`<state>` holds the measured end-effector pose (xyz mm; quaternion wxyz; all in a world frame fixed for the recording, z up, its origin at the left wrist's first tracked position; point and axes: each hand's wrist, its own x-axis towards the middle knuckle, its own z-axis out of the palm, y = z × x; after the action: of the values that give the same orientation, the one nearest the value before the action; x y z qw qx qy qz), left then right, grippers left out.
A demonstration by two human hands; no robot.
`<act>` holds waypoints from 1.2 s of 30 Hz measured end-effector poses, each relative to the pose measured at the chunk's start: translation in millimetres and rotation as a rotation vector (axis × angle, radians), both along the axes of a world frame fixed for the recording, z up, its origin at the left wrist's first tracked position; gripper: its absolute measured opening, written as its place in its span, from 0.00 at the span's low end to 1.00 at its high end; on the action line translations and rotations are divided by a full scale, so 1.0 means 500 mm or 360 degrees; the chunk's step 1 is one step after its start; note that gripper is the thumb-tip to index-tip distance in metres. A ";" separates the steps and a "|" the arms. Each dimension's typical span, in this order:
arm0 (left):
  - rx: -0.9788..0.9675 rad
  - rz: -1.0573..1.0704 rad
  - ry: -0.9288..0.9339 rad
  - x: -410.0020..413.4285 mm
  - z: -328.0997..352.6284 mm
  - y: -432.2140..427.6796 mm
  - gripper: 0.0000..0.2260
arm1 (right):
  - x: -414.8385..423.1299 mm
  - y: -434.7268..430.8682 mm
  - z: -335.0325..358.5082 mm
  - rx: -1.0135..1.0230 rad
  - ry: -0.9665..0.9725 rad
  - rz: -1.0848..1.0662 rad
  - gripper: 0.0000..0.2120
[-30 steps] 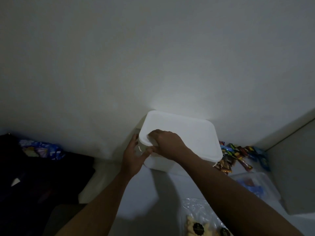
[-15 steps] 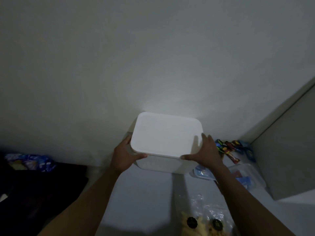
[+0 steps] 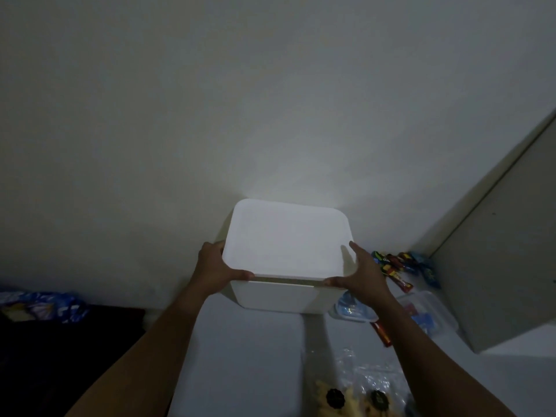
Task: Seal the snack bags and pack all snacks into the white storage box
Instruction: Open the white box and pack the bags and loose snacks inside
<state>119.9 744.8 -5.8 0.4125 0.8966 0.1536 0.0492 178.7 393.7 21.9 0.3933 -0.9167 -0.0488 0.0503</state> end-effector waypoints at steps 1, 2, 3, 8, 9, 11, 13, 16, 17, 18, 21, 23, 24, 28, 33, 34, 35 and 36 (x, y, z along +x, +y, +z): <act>-0.0007 0.0003 -0.0020 -0.005 0.013 -0.004 0.42 | -0.002 0.003 0.007 -0.0011 -0.0041 -0.0005 0.56; -0.0007 0.0008 -0.0048 -0.011 0.025 -0.009 0.42 | -0.006 0.006 0.013 -0.0031 -0.0080 0.0001 0.56; -0.0007 0.0026 -0.0071 -0.017 0.036 -0.014 0.43 | -0.011 0.009 0.017 -0.0058 -0.0123 0.0007 0.56; 0.0033 0.0053 -0.0248 -0.045 0.054 -0.026 0.51 | -0.055 0.026 0.030 -0.0106 -0.0326 -0.0037 0.51; 0.0041 0.0054 -0.0277 -0.052 0.049 -0.026 0.53 | -0.070 0.028 0.030 -0.0109 -0.0373 -0.0054 0.49; 0.0044 0.0077 -0.0292 -0.073 0.038 -0.025 0.57 | -0.105 0.031 0.026 -0.0108 -0.0447 -0.0079 0.47; 0.0035 0.0091 -0.0261 -0.104 0.016 -0.020 0.60 | -0.148 0.033 0.013 -0.0098 -0.0515 -0.0073 0.45; -0.0007 0.0079 -0.0246 -0.169 -0.029 -0.010 0.58 | -0.224 0.038 -0.015 -0.0038 -0.0571 -0.0061 0.43; -0.0025 0.0098 -0.0243 -0.203 -0.036 -0.017 0.57 | -0.252 0.040 -0.029 -0.0044 -0.0591 -0.0050 0.43; -0.0041 0.0131 -0.0246 -0.238 -0.044 -0.026 0.56 | -0.280 0.042 -0.043 -0.0043 -0.0593 -0.0044 0.43; -0.0071 0.0193 -0.0234 -0.341 -0.067 -0.044 0.52 | -0.366 0.053 -0.084 0.0060 -0.0488 -0.0022 0.44; -0.0114 0.0216 -0.0159 -0.410 -0.084 -0.047 0.52 | -0.420 0.054 -0.116 0.0117 -0.0452 0.0036 0.44; -0.0132 0.0229 -0.0110 -0.446 -0.098 -0.045 0.52 | -0.447 0.052 -0.131 0.0127 -0.0426 0.0070 0.44; 0.0046 0.0173 0.0170 -0.600 -0.177 -0.035 0.53 | -0.549 0.042 -0.202 -0.0079 -0.0252 0.0200 0.46; -0.0031 0.0120 0.0611 -0.707 -0.233 -0.018 0.45 | -0.650 0.057 -0.274 -0.0003 0.0234 0.0216 0.46; -0.0023 0.0092 0.0662 -0.716 -0.238 -0.017 0.43 | -0.664 0.056 -0.283 0.0037 0.0306 0.0207 0.47; -0.0001 0.0069 0.0703 -0.721 -0.242 -0.014 0.42 | -0.676 0.055 -0.287 0.0076 0.0381 0.0190 0.48; 0.0026 0.0049 0.0739 -0.724 -0.245 -0.011 0.41 | -0.685 0.054 -0.289 0.0106 0.0441 0.0175 0.48</act>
<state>-242.3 739.5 -128.4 0.3581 0.8847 0.2577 -0.1507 -163.7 420.7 -122.5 0.4231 -0.8834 -0.0457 0.1962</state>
